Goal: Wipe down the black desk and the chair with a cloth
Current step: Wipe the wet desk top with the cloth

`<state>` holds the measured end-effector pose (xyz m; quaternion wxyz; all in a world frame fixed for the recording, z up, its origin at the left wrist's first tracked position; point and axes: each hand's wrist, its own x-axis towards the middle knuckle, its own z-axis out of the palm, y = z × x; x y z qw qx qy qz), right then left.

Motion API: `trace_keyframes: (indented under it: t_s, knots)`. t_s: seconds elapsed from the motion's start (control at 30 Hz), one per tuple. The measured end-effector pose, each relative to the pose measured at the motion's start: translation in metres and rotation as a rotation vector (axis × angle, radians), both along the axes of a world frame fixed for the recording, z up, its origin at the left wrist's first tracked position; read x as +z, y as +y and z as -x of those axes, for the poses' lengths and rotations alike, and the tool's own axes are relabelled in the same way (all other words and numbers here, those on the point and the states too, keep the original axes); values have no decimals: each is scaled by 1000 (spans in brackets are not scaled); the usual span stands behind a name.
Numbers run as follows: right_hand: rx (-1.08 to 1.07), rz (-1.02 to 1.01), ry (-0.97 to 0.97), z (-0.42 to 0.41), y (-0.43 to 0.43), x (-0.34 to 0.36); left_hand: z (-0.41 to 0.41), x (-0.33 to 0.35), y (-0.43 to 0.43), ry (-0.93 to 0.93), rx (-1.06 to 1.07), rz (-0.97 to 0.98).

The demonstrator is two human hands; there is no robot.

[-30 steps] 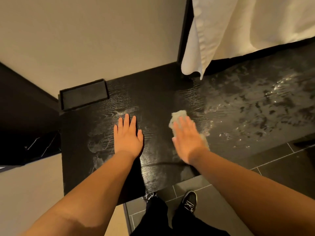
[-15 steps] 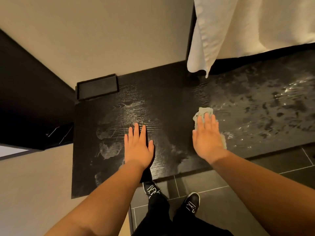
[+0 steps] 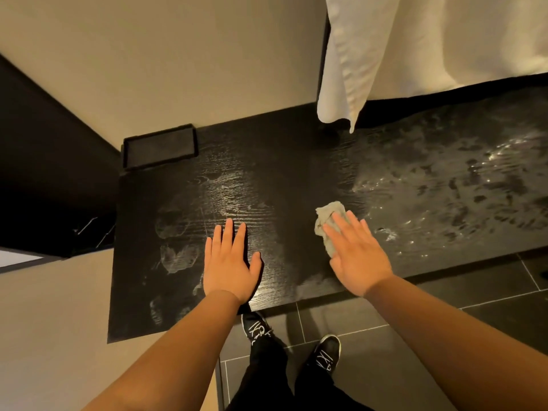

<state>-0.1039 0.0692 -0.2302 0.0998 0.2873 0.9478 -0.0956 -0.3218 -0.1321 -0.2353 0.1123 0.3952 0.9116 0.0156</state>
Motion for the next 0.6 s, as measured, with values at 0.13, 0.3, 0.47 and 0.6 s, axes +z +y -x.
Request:
trace_keyframes:
  t_s: [0.13, 0.3, 0.47, 0.6]
  knots:
    - [-94, 15, 61, 17, -31, 0, 1, -3, -1, 22, 1, -7]
    - [101, 71, 137, 51, -99, 2, 1, -1, 1, 19, 3, -29]
    - [195, 52, 103, 33, -77, -4, 2, -1, -1, 19, -5, -30]
    - [-55, -13, 60, -5, -38, -7, 2, 1, -1, 3, -3, -26]
